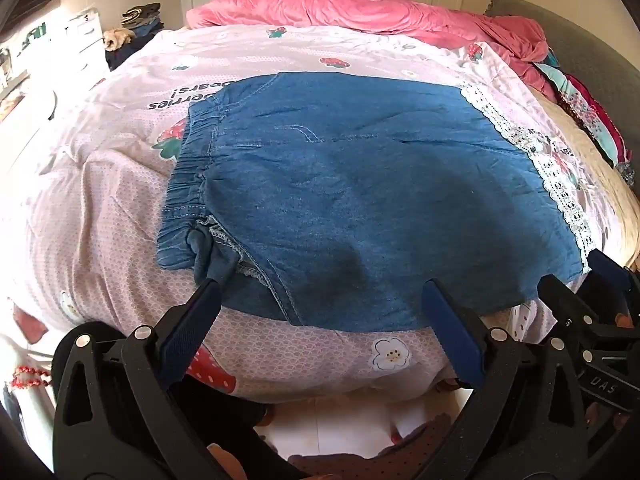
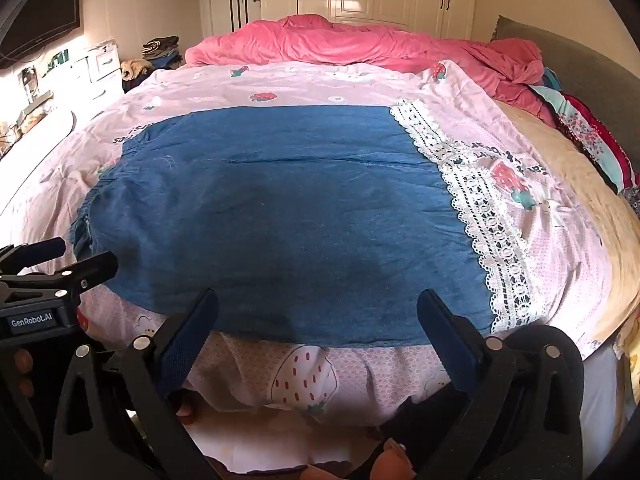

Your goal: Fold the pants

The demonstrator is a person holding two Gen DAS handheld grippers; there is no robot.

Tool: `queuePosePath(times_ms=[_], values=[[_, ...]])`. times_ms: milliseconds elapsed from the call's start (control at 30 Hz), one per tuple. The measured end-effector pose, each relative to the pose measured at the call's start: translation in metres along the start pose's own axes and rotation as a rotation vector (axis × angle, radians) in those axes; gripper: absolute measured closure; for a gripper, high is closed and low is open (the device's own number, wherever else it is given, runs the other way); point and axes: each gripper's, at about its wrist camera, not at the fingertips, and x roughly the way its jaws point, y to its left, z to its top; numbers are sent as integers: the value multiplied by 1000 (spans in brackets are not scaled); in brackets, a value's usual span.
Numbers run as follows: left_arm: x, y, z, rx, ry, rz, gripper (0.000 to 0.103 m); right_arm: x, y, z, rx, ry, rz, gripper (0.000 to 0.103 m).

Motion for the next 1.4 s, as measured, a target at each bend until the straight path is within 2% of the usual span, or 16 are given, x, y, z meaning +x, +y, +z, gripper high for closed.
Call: queuePosePath(times_ms=[1400], values=[[-4,3,2,-12,-8,-10,9,1,-3,-2,12,3,-10,4]])
